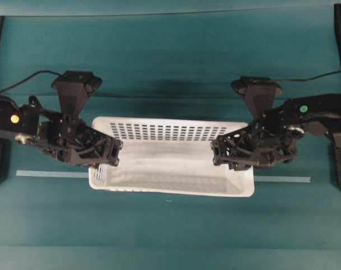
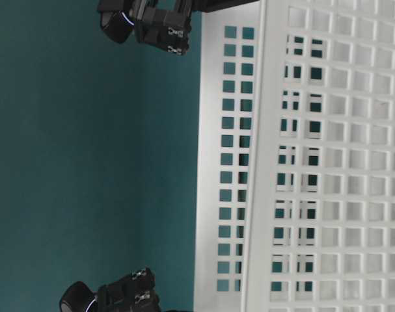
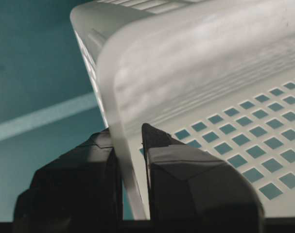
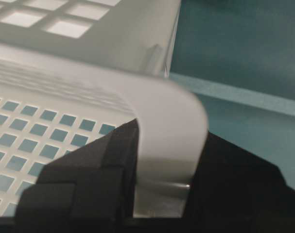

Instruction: Lift the white basket with both hands.

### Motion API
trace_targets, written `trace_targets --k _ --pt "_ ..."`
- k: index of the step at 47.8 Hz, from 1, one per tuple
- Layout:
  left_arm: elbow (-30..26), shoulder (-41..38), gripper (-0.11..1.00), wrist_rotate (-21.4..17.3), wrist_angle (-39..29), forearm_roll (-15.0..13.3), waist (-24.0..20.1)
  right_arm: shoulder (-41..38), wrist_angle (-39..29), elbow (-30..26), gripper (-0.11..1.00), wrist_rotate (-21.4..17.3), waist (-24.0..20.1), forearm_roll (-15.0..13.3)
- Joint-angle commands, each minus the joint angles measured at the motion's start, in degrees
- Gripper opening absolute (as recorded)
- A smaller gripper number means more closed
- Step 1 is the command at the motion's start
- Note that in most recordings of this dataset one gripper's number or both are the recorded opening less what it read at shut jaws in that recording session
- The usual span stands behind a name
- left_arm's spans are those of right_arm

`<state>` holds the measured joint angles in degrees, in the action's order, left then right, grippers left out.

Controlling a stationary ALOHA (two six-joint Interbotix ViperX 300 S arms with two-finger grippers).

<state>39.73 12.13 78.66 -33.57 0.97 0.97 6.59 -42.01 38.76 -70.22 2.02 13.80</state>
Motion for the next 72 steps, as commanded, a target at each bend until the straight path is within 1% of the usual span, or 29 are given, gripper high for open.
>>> trace_targets --k 1,21,27,46,72 --pt "-0.53 0.62 0.05 0.53 0.35 0.35 0.35 -0.18 0.18 -0.09 0.20 0.26 -1.93 -0.35" --pt "-0.26 -0.18 0.05 1.32 0.35 0.53 1.67 -0.18 0.18 0.09 0.20 -1.32 -3.43 -0.53" --pt "-0.26 -0.35 0.05 1.32 0.35 0.53 1.76 -0.18 0.26 0.09 0.20 -1.32 -3.43 -0.62" --pt "0.62 -1.23 0.05 3.25 0.26 0.53 2.37 -0.35 0.44 0.09 0.20 -1.41 -3.60 -0.97" --pt "1.14 -1.23 0.05 3.16 0.18 0.53 2.99 -1.14 2.11 0.18 0.20 -1.41 -3.78 -0.88"
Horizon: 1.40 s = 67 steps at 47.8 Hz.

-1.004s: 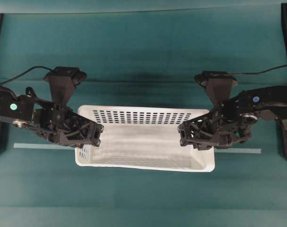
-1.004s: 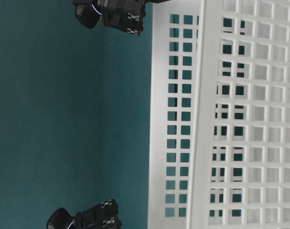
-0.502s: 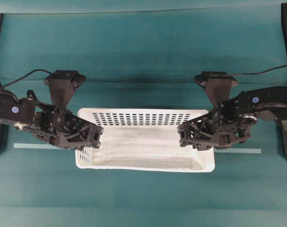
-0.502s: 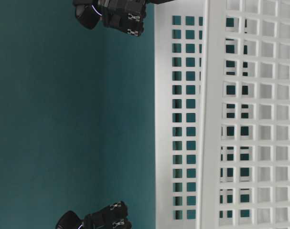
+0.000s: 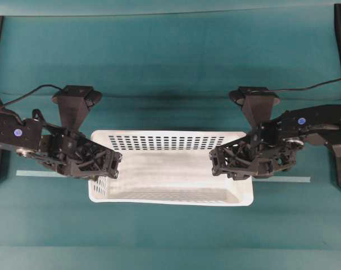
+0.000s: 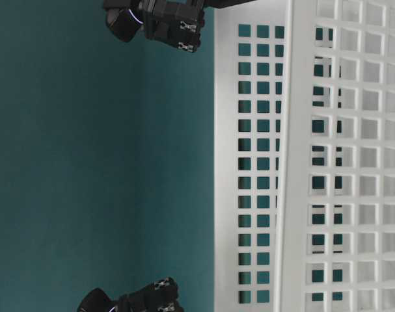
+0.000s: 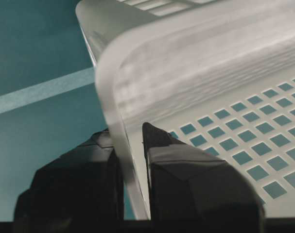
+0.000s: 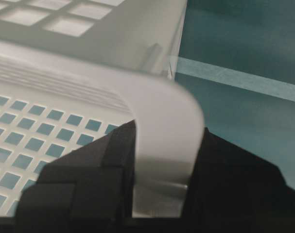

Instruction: Lift the white basket with both hands.

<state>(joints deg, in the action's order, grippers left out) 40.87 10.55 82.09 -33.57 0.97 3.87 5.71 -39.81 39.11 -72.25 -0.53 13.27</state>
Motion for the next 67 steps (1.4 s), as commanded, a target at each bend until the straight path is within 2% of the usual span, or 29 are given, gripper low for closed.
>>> trace_targets --k 1,21,50,58,67 --pt "0.18 0.44 0.05 -0.26 0.18 0.53 0.09 -0.26 -0.09 -0.18 0.20 0.62 -1.23 -0.35" --pt "1.23 0.35 0.05 -0.70 0.44 0.79 -0.44 -0.62 4.04 2.02 0.20 0.62 -1.05 -0.44" --pt "1.32 0.35 0.05 -2.29 1.93 0.97 -1.23 -0.53 4.39 2.37 0.21 -0.26 -0.53 -0.35" --pt "1.14 0.35 0.05 -4.13 3.16 1.05 -1.76 -0.62 5.19 2.37 0.35 -0.18 0.09 -0.35" --pt "1.14 0.35 0.01 -4.48 3.25 1.05 -1.76 -0.53 5.27 2.37 0.66 -0.09 1.14 -0.44"
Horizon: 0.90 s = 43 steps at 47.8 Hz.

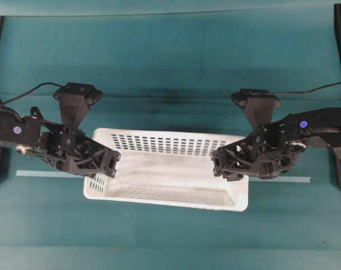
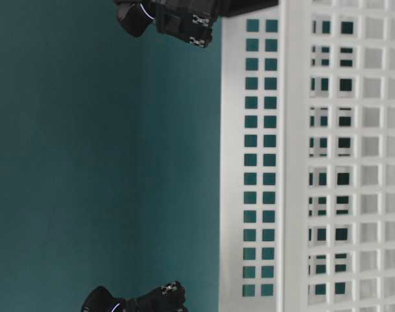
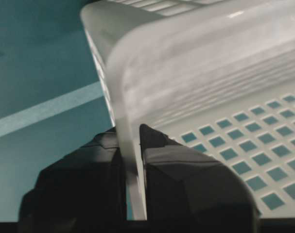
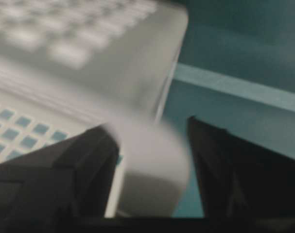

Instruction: Lift the white basket with both hands.

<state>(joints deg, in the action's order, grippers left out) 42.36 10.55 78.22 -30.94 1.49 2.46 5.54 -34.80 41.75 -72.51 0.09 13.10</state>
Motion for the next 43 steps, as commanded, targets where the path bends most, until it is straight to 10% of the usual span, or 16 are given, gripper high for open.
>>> trace_targets --k 1,14,32,43 --pt "-0.35 0.35 0.00 -0.62 0.62 0.44 -0.35 -0.26 0.18 -0.26 0.69 0.18 0.70 -0.35" --pt "-0.18 0.62 0.03 -0.70 1.32 0.53 -0.35 -0.26 -0.09 -0.53 0.84 0.35 2.64 -2.37" --pt "-0.26 1.14 0.93 -0.18 1.23 0.44 -0.44 1.41 -0.62 -0.62 0.84 6.15 5.27 -3.60" --pt "0.53 3.60 0.94 -0.09 0.70 0.44 -0.62 4.83 -5.01 -0.53 0.84 6.50 5.45 -3.52"
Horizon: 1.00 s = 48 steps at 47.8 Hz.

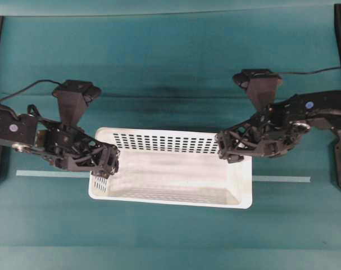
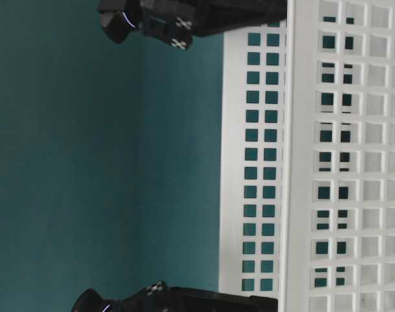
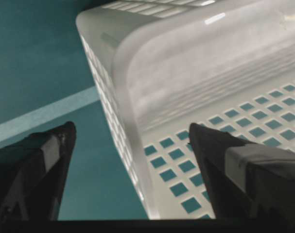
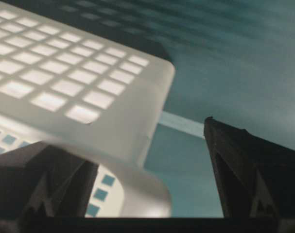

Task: Lift the white basket with both hands.
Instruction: 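Open both grippers and withdraw them outward from the basket rims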

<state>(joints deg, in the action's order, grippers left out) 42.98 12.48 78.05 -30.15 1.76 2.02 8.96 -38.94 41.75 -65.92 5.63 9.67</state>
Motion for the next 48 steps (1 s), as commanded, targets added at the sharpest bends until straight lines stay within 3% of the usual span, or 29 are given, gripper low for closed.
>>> trace_targets --k 1,22,29,33,36,48 --pt "-0.09 1.93 0.94 0.09 -0.18 0.18 -0.26 1.85 -1.23 -0.62 0.84 -0.18 -0.09 -0.09" --pt "0.26 14.59 0.94 -0.26 -2.29 0.18 -1.14 14.77 -2.29 -1.14 0.84 0.62 1.05 -0.26" --pt "0.53 20.74 0.94 -1.41 -4.22 0.18 -1.49 20.57 0.97 -1.23 0.84 3.08 0.62 -0.26" --pt "1.14 24.61 0.94 -4.22 -3.25 0.18 -1.49 23.29 4.04 -0.79 0.84 6.24 0.26 -0.26" --pt "1.76 27.77 0.94 -8.61 -1.58 0.18 -1.32 25.31 6.68 -0.09 0.84 9.76 0.09 -0.44" --pt "3.08 37.35 0.94 -16.96 0.79 0.18 -0.44 34.28 18.63 3.87 0.84 26.98 -0.97 -1.05"
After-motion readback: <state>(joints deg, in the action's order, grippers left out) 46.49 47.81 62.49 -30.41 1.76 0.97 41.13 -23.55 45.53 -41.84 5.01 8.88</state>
